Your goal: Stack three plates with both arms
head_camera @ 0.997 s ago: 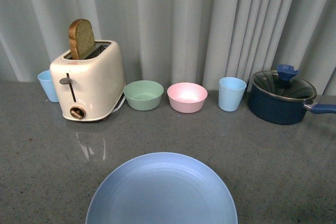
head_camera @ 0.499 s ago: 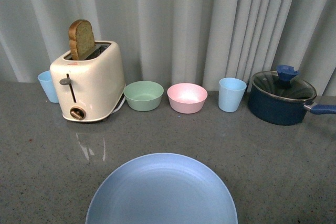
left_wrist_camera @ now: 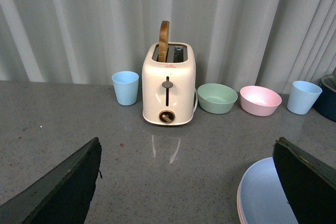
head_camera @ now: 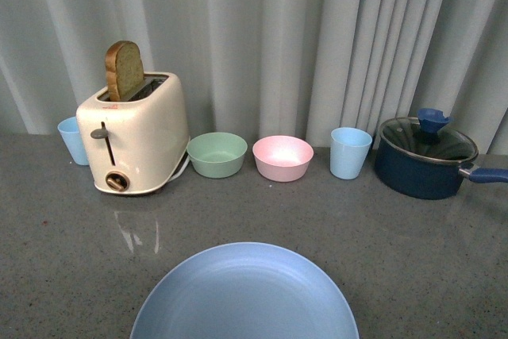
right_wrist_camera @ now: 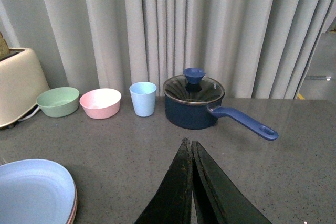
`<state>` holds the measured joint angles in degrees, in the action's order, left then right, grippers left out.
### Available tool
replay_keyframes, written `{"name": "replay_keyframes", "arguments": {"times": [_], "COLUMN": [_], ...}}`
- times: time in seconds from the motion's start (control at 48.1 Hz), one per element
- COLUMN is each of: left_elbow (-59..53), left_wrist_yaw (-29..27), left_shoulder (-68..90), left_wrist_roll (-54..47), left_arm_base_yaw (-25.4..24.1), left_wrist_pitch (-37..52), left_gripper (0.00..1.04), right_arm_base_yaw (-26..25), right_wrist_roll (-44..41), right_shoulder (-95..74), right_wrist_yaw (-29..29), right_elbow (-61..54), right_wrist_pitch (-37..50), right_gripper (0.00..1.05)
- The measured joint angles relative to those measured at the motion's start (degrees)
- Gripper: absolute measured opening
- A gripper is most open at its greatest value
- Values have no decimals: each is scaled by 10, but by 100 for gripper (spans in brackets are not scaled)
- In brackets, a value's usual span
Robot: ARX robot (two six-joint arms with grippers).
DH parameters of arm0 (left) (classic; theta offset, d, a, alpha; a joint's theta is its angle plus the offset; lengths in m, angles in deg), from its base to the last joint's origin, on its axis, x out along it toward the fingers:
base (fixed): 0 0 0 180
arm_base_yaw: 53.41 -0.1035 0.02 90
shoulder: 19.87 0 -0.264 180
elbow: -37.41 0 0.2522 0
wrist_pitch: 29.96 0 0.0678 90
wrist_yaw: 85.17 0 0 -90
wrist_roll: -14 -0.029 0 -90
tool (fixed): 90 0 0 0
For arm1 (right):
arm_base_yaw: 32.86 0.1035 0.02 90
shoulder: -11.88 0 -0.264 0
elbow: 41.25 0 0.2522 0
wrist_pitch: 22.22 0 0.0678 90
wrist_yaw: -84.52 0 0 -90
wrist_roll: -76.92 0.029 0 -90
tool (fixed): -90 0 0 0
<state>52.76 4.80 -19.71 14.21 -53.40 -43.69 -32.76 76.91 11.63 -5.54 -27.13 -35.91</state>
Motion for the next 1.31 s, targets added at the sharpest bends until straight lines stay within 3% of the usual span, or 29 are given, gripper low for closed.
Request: {"name": "replay_keyframes", "arguments": {"times": [0.312, 0.748, 1.309], "left_elbow": [0, 0, 0], "left_wrist_yaw": [0, 0, 0], "left_shoulder": [0, 0, 0], "left_wrist_roll": [0, 0, 0], "left_arm_base_yaw": [0, 0, 0], "left_wrist_pitch": [0, 0, 0], "left_gripper": [98, 98, 98], "right_arm_base_yaw": [0, 0, 0], "right_wrist_roll": [-1, 0, 0], "right_shoulder": [0, 0, 0], "right_wrist_yaw": [0, 0, 0], "right_elbow": [0, 0, 0], "right_wrist_pitch": [0, 0, 0], "right_gripper": [4, 99, 97]}}
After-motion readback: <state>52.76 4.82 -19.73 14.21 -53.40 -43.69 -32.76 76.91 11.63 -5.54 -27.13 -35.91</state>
